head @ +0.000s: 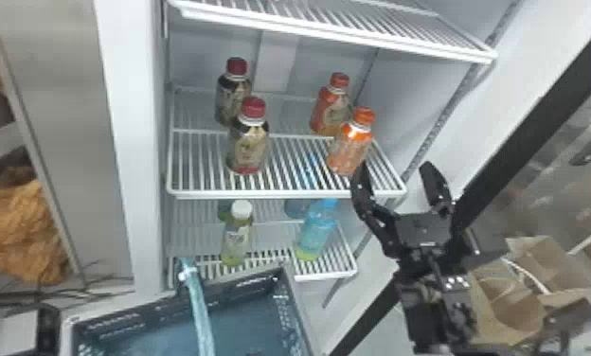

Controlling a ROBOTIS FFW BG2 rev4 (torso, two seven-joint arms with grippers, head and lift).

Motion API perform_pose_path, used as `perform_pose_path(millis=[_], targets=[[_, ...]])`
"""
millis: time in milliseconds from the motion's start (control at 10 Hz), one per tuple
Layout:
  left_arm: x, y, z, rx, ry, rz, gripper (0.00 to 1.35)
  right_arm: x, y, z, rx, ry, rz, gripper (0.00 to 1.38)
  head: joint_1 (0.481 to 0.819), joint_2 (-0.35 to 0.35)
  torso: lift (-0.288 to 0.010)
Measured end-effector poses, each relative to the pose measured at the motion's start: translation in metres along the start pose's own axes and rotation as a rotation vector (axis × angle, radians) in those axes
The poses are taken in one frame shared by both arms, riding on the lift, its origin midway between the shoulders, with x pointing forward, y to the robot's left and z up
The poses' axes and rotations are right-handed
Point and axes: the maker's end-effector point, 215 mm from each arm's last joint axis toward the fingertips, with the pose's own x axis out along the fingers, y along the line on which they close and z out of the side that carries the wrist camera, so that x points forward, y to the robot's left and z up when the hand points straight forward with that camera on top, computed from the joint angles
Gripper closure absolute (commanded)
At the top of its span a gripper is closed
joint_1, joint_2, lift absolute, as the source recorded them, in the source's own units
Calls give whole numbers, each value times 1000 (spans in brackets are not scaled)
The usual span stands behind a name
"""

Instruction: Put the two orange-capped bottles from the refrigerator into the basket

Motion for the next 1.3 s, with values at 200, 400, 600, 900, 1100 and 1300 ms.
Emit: perform_pose_path(millis=[200, 400, 600, 900, 1100, 1300], targets=[[1, 0, 0, 0, 2, -1, 1197, 20, -2, -6, -3, -7, 0, 30, 695, -350, -40], [1, -1, 0, 0, 2, -3, 1197, 34, 0, -19, 5, 3, 1, 30, 695, -350, -40], [0, -1, 0, -1, 2, -3, 1197, 50, 8, -30, 15, 12, 14, 30, 695, -350, -40], [2, -2, 2, 6, 5, -6, 1197, 74, 12, -28, 11, -4, 26, 30, 695, -350, -40], [3, -3, 3, 12, 10, -8, 1197, 84, 11, -30, 0, -4, 27, 30, 695, -350, -40], [3, -3, 3, 13, 11, -8, 1197, 93, 12, -37, -7, 6, 31, 90, 695, -350, -40]])
